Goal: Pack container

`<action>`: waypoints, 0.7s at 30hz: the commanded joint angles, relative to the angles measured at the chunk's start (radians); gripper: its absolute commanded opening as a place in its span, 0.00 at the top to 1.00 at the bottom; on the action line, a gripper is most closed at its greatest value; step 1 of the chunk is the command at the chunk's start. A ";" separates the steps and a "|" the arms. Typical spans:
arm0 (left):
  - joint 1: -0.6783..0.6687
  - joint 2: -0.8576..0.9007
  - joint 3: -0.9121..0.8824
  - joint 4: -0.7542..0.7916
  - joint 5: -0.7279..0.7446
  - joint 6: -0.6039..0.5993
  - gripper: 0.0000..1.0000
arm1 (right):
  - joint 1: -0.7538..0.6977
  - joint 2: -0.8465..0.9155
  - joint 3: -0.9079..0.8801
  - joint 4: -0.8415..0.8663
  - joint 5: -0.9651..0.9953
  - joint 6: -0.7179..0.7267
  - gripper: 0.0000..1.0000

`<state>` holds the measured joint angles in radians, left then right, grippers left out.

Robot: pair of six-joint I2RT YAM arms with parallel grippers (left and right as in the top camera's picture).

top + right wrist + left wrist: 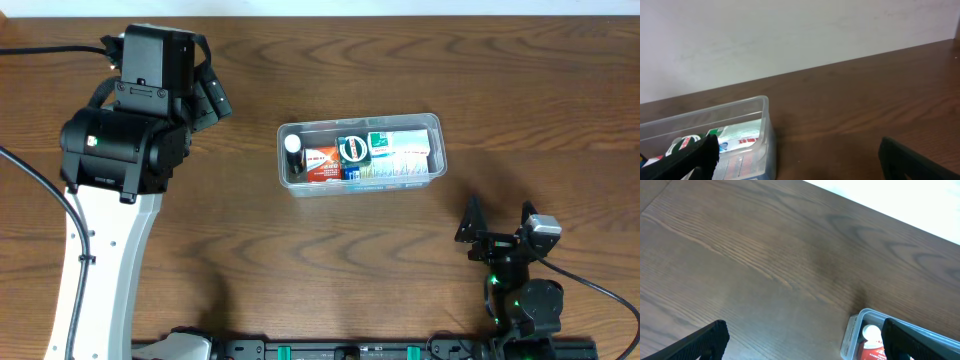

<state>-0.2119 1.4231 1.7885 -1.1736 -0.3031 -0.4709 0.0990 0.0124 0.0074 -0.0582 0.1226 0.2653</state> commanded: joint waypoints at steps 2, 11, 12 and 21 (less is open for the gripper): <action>0.004 -0.005 0.014 -0.003 -0.021 0.006 0.02 | -0.008 -0.007 -0.002 -0.005 -0.008 -0.020 0.01; 0.004 -0.005 0.014 -0.003 -0.021 0.006 0.02 | -0.008 -0.007 -0.002 -0.005 -0.008 -0.020 0.01; 0.004 -0.005 0.014 -0.003 -0.021 0.006 0.02 | -0.008 -0.007 -0.002 -0.005 -0.008 -0.020 0.01; 0.003 0.001 -0.003 -0.004 -0.021 0.005 0.02 | -0.008 -0.007 -0.002 -0.005 -0.008 -0.020 0.01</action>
<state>-0.2119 1.4231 1.7885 -1.1732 -0.3031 -0.4709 0.0990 0.0124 0.0074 -0.0582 0.1226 0.2649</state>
